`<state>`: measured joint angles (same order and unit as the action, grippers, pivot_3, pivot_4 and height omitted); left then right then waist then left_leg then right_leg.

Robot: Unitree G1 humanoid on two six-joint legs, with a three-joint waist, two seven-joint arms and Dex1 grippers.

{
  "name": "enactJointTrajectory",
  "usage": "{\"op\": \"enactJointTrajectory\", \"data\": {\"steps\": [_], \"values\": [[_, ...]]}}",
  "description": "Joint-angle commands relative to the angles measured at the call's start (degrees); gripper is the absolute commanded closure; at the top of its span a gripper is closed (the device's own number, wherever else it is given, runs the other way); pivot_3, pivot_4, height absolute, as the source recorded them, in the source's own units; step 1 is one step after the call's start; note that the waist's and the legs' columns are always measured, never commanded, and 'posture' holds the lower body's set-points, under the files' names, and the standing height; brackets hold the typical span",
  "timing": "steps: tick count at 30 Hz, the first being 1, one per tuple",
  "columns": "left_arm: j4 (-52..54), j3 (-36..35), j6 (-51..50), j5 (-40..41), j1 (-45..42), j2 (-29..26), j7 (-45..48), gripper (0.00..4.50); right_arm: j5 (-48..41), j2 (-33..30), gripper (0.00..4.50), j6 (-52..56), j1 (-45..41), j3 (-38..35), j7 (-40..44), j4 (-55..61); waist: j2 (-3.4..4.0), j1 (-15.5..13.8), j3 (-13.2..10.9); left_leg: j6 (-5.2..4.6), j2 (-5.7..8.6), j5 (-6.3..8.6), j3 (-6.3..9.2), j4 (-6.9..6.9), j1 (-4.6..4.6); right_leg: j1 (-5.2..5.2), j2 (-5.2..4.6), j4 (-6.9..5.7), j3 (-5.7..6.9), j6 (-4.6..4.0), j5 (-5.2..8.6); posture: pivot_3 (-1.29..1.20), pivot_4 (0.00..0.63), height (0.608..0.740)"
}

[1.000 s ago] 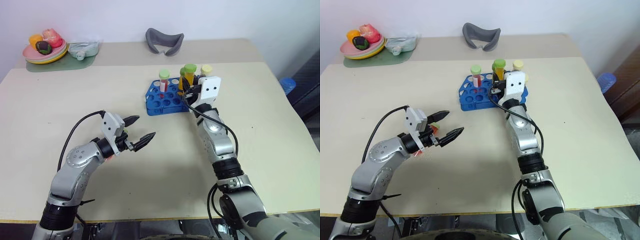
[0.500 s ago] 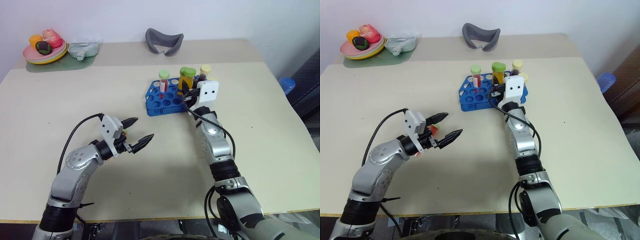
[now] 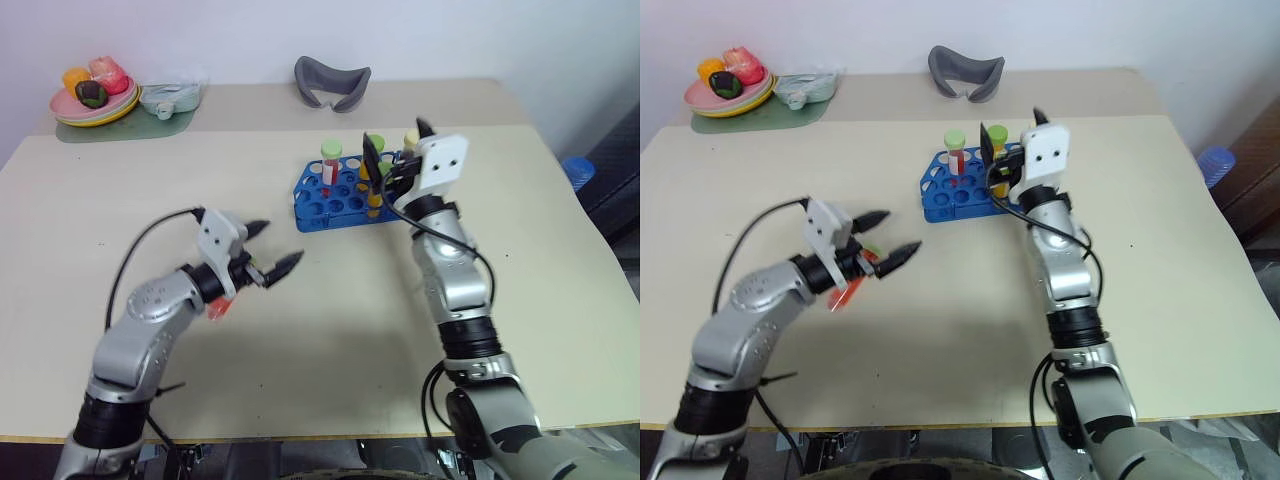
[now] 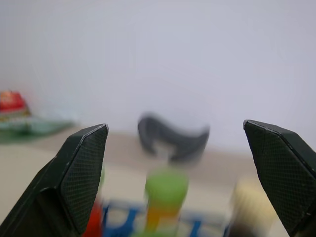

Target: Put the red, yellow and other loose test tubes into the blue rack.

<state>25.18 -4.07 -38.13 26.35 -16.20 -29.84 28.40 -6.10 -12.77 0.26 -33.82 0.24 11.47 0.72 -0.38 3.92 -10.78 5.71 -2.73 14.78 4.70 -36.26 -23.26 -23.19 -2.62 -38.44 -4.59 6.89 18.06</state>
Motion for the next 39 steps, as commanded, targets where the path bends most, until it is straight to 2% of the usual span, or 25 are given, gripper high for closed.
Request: {"op": "enactJointTrajectory", "data": {"steps": [1, 3, 6, 8, 11, 16, 26, 33, 37, 39], "values": [[5.2, -1.9, -13.5, 1.8, -4.6, -3.1, -5.1, 0.00, -4.0, -5.5, 0.01, 5.5, 1.7, -0.3, 8.6, 7.3, -0.01, 0.0, 0.0, 0.00, 0.00, 0.00, 0.00, 0.01, 0.02, 0.01, 0.01, 0.01, 0.00, 0.00, 0.00, 0.00, 0.150, 0.740], [7.3, -0.4, -19.8, 1.6, -7.2, -6.8, -5.3, 0.00, -7.4, -10.0, 0.01, 9.4, 3.4, 0.1, 15.2, 10.8, -0.02, 0.1, 0.0, 0.00, 0.00, 0.00, 0.03, 0.01, 0.02, 0.03, 0.02, 0.00, 0.01, 0.00, 0.00, 0.00, 0.150, 0.740], [7.4, 2.6, -43.6, 5.5, -14.7, -10.7, -5.9, 0.00, -15.2, -17.3, 0.01, 17.0, 7.1, 1.7, 27.2, 17.6, -0.02, 0.0, 0.0, -0.01, 0.01, 0.00, 0.05, 0.01, 0.02, 0.04, 0.02, 0.02, 0.01, 0.01, 0.00, 0.00, 0.150, 0.740], [4.2, 7.2, -52.9, 8.2, -19.7, -14.4, -6.4, 0.00, -18.9, -20.6, 0.01, 20.4, 8.9, 3.1, 32.5, 21.5, -0.03, 0.1, 0.0, -0.03, 0.02, 0.02, 0.08, -0.01, 0.02, 0.09, 0.03, 0.04, 0.02, 0.01, 0.01, 0.00, 0.150, 0.740], [1.5, 12.3, -54.4, 12.4, -24.1, -18.4, -8.6, 0.00, -21.8, -22.7, 0.01, 23.8, 10.2, 5.4, 37.1, 25.2, -0.06, 0.3, -0.1, -0.03, 0.01, 0.02, 0.08, 0.03, 0.11, 0.10, 0.06, 0.03, 0.00, 0.01, 0.01, 0.00, 0.150, 0.740], [-3.6, 16.2, -54.4, 18.7, -26.5, -18.8, -15.3, 0.00, -22.7, -23.9, 0.01, 26.4, 12.0, 8.3, 40.4, 29.1, -0.08, -0.2, -0.1, -0.02, 0.01, 0.01, 0.09, -0.02, 0.07, 0.13, 0.03, 0.05, 0.02, 0.01, 0.01, 0.00, 0.150, 0.740], [-10.7, 19.2, -54.4, 30.2, -28.4, -16.6, -28.8, 0.00, -22.7, -23.6, 0.01, 28.6, 15.2, 9.5, 39.7, 32.9, -0.11, -0.6, -0.1, -0.02, 0.02, 0.01, 0.10, -0.04, 0.04, 0.11, 0.03, 0.09, 0.03, 0.01, 0.01, 0.00, 0.150, 0.740], [-13.1, 20.9, -54.4, 36.0, -29.7, -17.5, -36.3, 0.00, -22.2, -22.7, 0.01, 28.9, 15.8, 10.6, 38.1, 33.7, -0.11, -1.0, -0.1, -0.02, 0.02, 0.01, 0.09, -0.07, 0.04, 0.12, 0.02, 0.08, 0.02, 0.00, 0.01, 0.00, 0.150, 0.740], [-13.3, 20.7, -54.4, 39.8, -29.7, -18.1, -39.2, 1.18, -22.0, -22.5, 0.00, 28.7, 15.9, 11.1, 37.8, 33.8, -0.11, -1.0, -0.1, -0.01, 0.02, 0.01, 0.09, -0.08, 0.04, 0.12, 0.02, 0.08, 0.02, 0.00, 0.01, 0.00, 0.150, 0.740], [-13.7, 20.4, -54.4, 41.2, -29.9, -18.2, -40.8, 2.23, -21.9, -22.3, 0.00, 28.6, 15.7, 11.4, 37.7, 33.7, -0.11, -1.0, -0.1, -0.01, 0.02, 0.01, 0.09, -0.08, 0.05, 0.12, 0.02, 0.07, 0.02, 0.00, 0.01, 0.00, 0.150, 0.740]]}}
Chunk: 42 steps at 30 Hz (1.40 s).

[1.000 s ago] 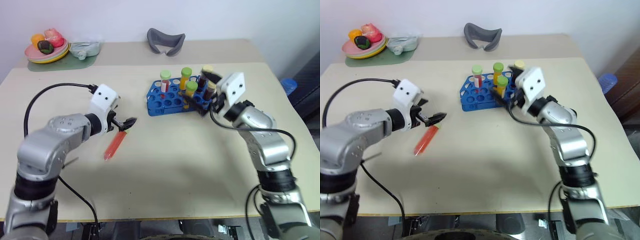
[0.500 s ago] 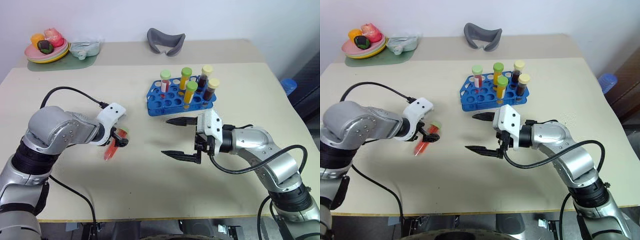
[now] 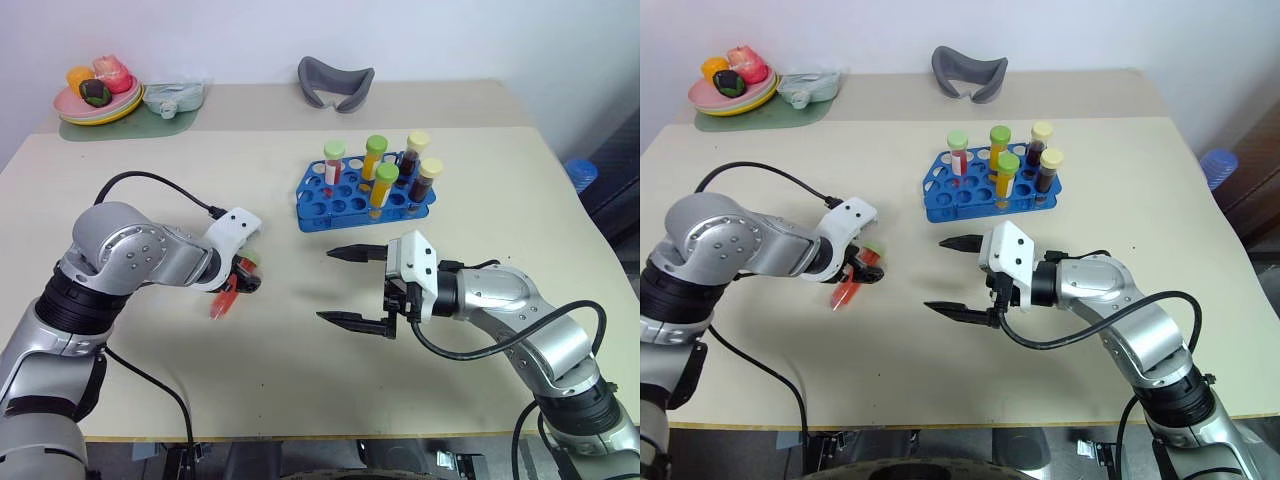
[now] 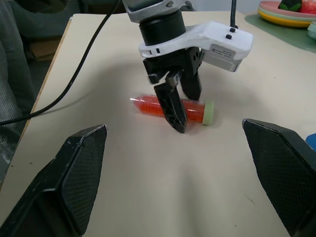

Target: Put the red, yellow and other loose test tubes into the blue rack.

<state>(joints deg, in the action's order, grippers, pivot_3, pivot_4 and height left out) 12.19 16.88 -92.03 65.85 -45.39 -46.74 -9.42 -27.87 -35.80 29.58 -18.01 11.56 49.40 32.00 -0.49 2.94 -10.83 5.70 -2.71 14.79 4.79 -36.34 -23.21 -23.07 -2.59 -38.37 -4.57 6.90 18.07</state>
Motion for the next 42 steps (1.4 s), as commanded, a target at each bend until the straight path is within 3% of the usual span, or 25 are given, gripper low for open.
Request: {"op": "enactJointTrajectory", "data": {"steps": [1, 3, 6, 10, 15, 19, 23, 29, 34, 42], "values": [[-0.9, -0.7, -0.5, 2.4, -0.8, -1.4, -3.9, 2.72, -0.1, 0.9, 0.00, -0.8, -0.2, 0.2, -0.2, 2.3, 0.00, 0.0, 0.0, 0.00, 0.00, 0.00, 0.00, 0.00, 0.00, 0.00, 0.00, 0.00, 0.00, 0.00, 0.00, 0.00, 0.150, 0.740], [-1.2, -0.7, -0.5, 3.1, -1.2, -1.7, -5.4, 3.64, 0.1, 1.0, 0.00, -1.0, -0.5, 0.3, -0.1, 2.0, 0.00, 0.0, 0.0, 0.00, 0.00, 0.00, 0.00, -0.01, 0.00, 0.00, 0.00, 0.00, 0.00, 0.00, 0.00, 0.00, 0.150, 0.740], [-1.0, -0.8, -0.5, 3.8, -1.9, -2.6, -7.2, 3.64, 0.3, 1.1, 0.00, -1.1, -0.7, 0.2, 0.1, 1.8, 0.00, 0.0, 0.0, 0.00, 0.00, 0.00, 0.00, -0.01, 0.00, 0.00, 0.00, 0.00, 0.00, 0.00, 0.00, 0.00, 0.150, 0.740], [3.2, -6.7, 1.4, -1.2, -3.0, -0.6, -7.0, 3.64, 0.4, 1.7, 0.00, -0.6, -0.2, -1.2, -1.4, 0.4, -0.01, -0.3, 0.0, 0.01, 0.00, -0.01, 0.00, -0.01, -0.01, 0.00, 0.00, 0.00, 0.01, 0.00, 0.00, 0.00, 0.150, 0.740], [14.2, -11.2, 23.2, -12.3, -0.5, 1.8, 3.5, 3.64, 1.4, 1.8, 0.00, 0.3, 2.6, -3.6, -4.9, -2.0, -0.05, -0.7, 0.0, 0.38, 0.02, -0.21, -0.03, -0.03, -0.13, -0.01, -0.06, 0.13, 0.04, 0.00, 0.00, 0.00, 0.150, 0.740], [20.6, -6.8, 46.2, -25.9, 4.5, 7.0, 13.8, 3.64, 4.5, 4.1, 0.00, 0.4, 6.0, -4.4, -11.2, -4.3, -0.04, -0.7, 0.0, 0.40, 0.02, -0.22, -0.07, 0.09, -0.08, -0.02, -0.06, 0.18, 0.03, 0.00, 0.00, 0.00, 0.150, 0.740], [13.7, 1.7, 61.4, -37.3, 6.5, 17.6, 19.9, 3.64, 8.3, 6.5, 0.00, 0.1, 8.4, -3.0, -15.8, -4.9, -0.02, -0.8, 0.0, 0.42, 0.02, -0.23, -0.09, 0.00, -0.10, 0.01, -0.05, 0.16, 0.01, 0.00, -0.01, 0.00, 0.150, 0.740], [-3.4, 3.9, 81.8, -53.0, 7.9, 30.6, 18.1, 3.64, 9.6, 7.9, 0.00, 1.1, 9.7, -4.1, -18.8, -4.0, -0.01, -0.4, 0.1, 0.31, 0.03, -0.18, -0.09, -0.04, -0.05, 0.02, 0.00, 0.09, -0.02, 0.01, -0.02, 0.00, 0.150, 0.740], [-13.7, 2.5, 91.4, -60.4, 7.8, 35.4, 17.1, 3.64, 9.5, 8.2, 0.00, 2.1, 10.1, -4.8, -20.2, -2.9, -0.01, -0.5, 0.1, 0.30, 0.04, -0.17, -0.09, -0.06, -0.07, 0.02, -0.03, 0.09, -0.01, 0.01, -0.02, 0.00, 0.150, 0.740], [-22.9, -1.9, 97.5, -62.1, 8.8, 40.8, 17.7, 3.64, 9.5, 7.9, 0.00, 2.8, 10.1, -5.4, -21.1, -2.3, -0.01, -0.5, 0.1, 0.29, 0.04, -0.16, -0.08, -0.06, -0.07, 0.02, -0.03, 0.08, -0.01, 0.02, -0.02, 0.00, 0.150, 0.740]]}}
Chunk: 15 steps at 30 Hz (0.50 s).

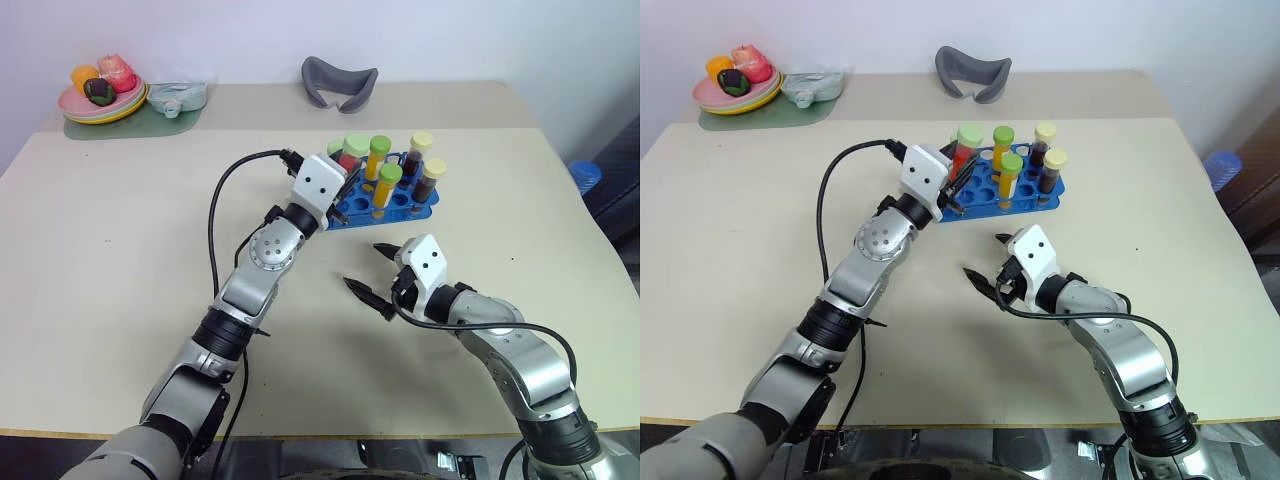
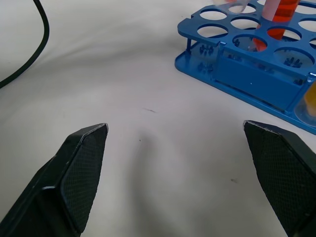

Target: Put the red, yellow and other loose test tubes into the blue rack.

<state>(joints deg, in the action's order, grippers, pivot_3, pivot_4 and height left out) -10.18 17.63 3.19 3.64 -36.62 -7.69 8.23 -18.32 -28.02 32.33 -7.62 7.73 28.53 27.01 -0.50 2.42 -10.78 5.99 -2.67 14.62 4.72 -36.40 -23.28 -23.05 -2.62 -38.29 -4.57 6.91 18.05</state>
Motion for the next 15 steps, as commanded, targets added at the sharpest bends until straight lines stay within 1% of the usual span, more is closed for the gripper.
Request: {"op": "enactJointTrajectory", "data": {"steps": [1, 9, 15], "values": [[-1.3, -3.3, 2.7, 0.4, 0.2, 2.5, 0.2, 3.64, -0.1, 0.1, 0.00, 0.1, -0.3, -1.5, -0.3, 2.8, 0.00, 0.0, 0.0, 0.00, 0.00, 0.00, 0.00, 0.00, 0.00, 0.00, 0.00, 0.00, 0.00, 0.00, 0.00, 0.00, 0.150, 0.740], [-5.8, -5.7, 6.2, 0.1, 0.2, 6.5, 2.3, 3.64, -0.1, 0.2, 0.00, 0.7, -0.5, -1.4, -0.4, 3.3, 0.00, 0.0, 0.0, 0.00, 0.00, 0.00, 0.00, 0.00, 0.00, 0.00, 0.00, 0.00, 0.00, 0.00, 0.00, 0.00, 0.150, 0.740], [-12.4, -7.0, 10.1, -0.2, -1.2, 8.9, 3.8, 3.64, -0.4, 0.1, 0.00, 1.6, -0.8, -1.4, -0.4, 3.9, -0.01, 0.0, 0.0, 0.01, 0.00, -0.01, 0.00, -0.01, 0.01, 0.02, 0.00, 0.00, 0.01, 0.00, 0.00, 0.00, 0.150, 0.740]]}}
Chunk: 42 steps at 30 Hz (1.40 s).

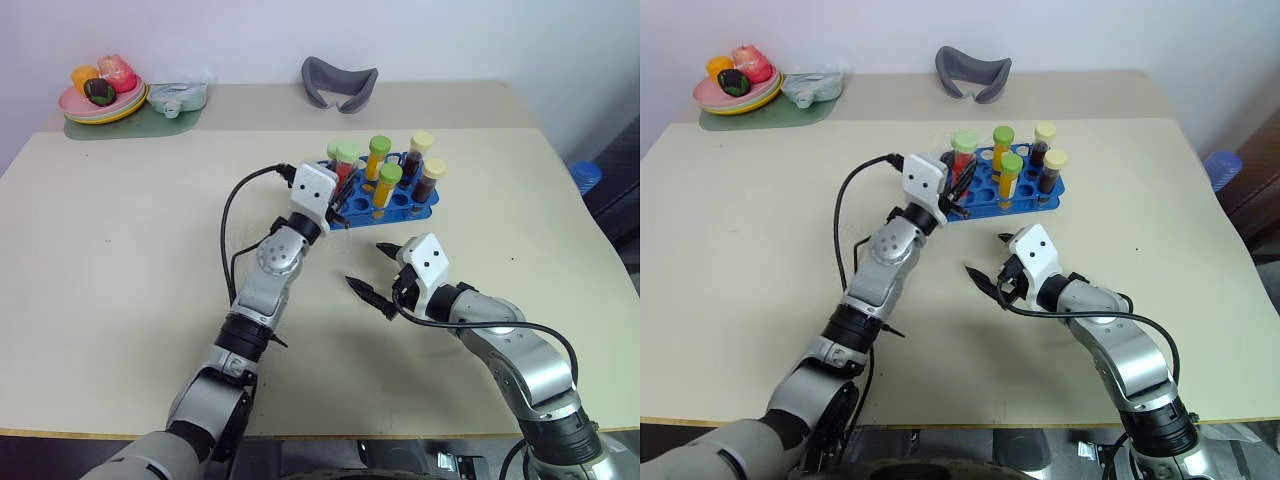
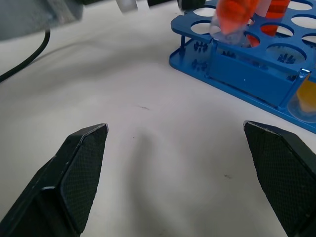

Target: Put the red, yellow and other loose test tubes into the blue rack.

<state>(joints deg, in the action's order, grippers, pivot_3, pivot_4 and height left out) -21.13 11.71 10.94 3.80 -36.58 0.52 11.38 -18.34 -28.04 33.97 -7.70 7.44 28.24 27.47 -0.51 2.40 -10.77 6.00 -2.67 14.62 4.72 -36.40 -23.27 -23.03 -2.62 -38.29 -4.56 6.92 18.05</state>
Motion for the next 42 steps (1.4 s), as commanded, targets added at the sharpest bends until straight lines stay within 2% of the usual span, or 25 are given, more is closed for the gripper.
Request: {"op": "enactJointTrajectory", "data": {"steps": [1, 11, 26, 31, 36, 40, 42], "values": [[-2.1, -1.2, 3.0, -0.4, -1.4, 0.9, 0.9, 3.64, -0.4, 0.2, 0.00, 0.1, -0.6, -1.2, -0.1, 3.6, 0.00, 0.1, 0.0, 0.00, 0.00, 0.00, 0.00, 0.00, 0.01, 0.00, 0.00, 0.00, 0.00, 0.00, 0.00, 0.00, 0.150, 0.740], [-9.0, -2.8, 7.6, -1.1, -4.3, 2.7, 2.5, 3.64, -1.1, 1.6, 0.00, 0.8, -0.1, -2.8, -2.1, 4.5, 0.00, 0.0, 0.0, -0.01, 0.00, 0.00, 0.02, 0.00, 0.09, 0.11, 0.00, 0.02, 0.02, 0.00, 0.00, 0.00, 0.150, 0.740], [-12.6, -4.4, 9.6, -1.1, -5.1, 3.6, 3.6, 3.64, -1.2, 2.3, 0.00, 0.8, -0.1, -3.2, -2.7, 4.6, 0.00, 0.0, 0.0, 0.00, 0.01, 0.00, 0.03, 0.01, 0.10, 0.13, 0.01, 0.03, 0.03, 0.00, 0.00, 0.00, 0.150, 0.740], [-4.7, -5.3, 5.0, 2.7, -2.2, 2.6, 7.6, 1.25, -1.3, 1.7, 0.00, 0.3, -0.4, -4.0, -1.9, 3.8, 0.00, 0.1, 0.0, 0.00, 0.00, 0.00, 0.03, 0.02, 0.10, 0.13, 0.01, 0.03, 0.03, 0.00, 0.00, 0.00, 0.150, 0.740], [11.8, -7.3, -5.3, 8.6, 4.4, -2.3, 11.6, 1.25, -1.7, -1.0, 0.00, -0.5, -0.2, -8.7, -0.2, 2.4, 0.02, 0.2, 0.0, 0.01, 0.00, -0.01, 0.03, 0.03, 0.13, 0.14, 0.00, 0.02, 0.02, 0.00, 0.00, 0.00, 0.150, 0.740], [26.1, -10.5, -15.5, 14.0, 11.3, -10.0, 14.5, 1.25, -3.4, -4.6, 0.00, -1.1, 1.8, -14.8, 2.5, 2.2, 0.02, 0.1, 0.0, -0.02, -0.02, 0.01, 0.04, 0.07, 0.22, 0.21, 0.01, -0.01, 0.02, 0.00, 0.00, 0.00, 0.150, 0.740], [31.8, -13.5, -20.3, 16.3, 15.3, -15.6, 16.2, 1.25, -4.9, -6.5, 0.00, -1.1, 3.5, -18.9, 4.4, 1.8, 0.03, 0.1, 0.0, -0.11, -0.02, 0.06, 0.04, 0.07, 0.22, 0.23, 0.00, 0.02, 0.01, 0.00, 0.01, 0.00, 0.150, 0.740]]}}
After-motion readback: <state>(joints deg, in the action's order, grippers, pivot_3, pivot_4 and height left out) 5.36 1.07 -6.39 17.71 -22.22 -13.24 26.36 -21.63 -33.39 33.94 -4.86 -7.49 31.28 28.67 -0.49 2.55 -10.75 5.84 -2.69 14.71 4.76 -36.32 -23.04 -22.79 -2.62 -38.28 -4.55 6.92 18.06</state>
